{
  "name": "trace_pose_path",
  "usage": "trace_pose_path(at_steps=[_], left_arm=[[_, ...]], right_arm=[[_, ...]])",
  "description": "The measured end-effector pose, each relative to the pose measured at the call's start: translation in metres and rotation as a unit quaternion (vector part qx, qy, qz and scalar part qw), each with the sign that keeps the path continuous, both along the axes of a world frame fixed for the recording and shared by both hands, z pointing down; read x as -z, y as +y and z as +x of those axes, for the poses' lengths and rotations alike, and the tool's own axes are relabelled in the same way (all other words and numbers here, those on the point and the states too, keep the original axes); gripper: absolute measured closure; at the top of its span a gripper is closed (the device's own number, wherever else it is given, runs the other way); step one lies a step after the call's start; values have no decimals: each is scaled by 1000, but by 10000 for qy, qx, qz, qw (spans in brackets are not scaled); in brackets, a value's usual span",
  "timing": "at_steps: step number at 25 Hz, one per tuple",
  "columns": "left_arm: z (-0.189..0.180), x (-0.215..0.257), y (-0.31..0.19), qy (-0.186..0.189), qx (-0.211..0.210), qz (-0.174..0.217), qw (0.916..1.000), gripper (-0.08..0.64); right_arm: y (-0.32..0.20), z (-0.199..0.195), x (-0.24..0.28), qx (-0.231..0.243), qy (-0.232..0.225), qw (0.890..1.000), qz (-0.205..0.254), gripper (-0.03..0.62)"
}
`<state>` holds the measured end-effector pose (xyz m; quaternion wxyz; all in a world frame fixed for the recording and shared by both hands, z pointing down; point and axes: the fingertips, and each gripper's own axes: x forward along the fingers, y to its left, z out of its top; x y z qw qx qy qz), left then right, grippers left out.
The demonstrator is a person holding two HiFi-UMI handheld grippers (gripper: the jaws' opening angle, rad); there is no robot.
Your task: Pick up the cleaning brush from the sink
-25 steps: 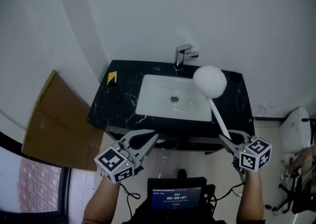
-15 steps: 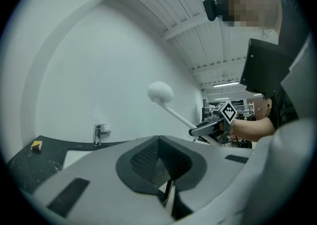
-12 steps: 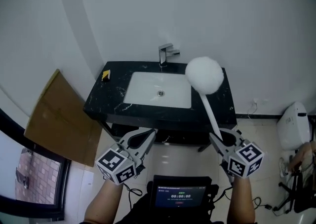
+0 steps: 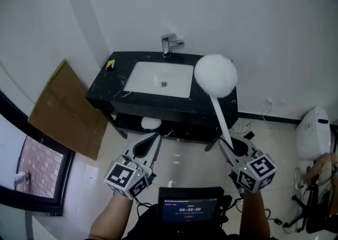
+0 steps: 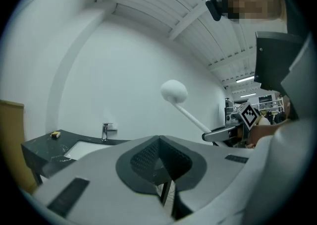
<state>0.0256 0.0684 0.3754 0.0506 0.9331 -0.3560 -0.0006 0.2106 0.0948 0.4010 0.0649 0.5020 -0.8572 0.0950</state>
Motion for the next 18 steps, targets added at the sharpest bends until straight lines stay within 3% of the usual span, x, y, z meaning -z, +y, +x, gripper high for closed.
trace_pose_path(at_steps=[5,18], left_arm=[[-24,-1,14,125,280,12,9995,552],[-55,-3,26,99,157,83,9998,552]], right_arm=[[26,-4,-2,-113,23,9998,135,538],[43,-24,-3,-247,142,9996,83,538]])
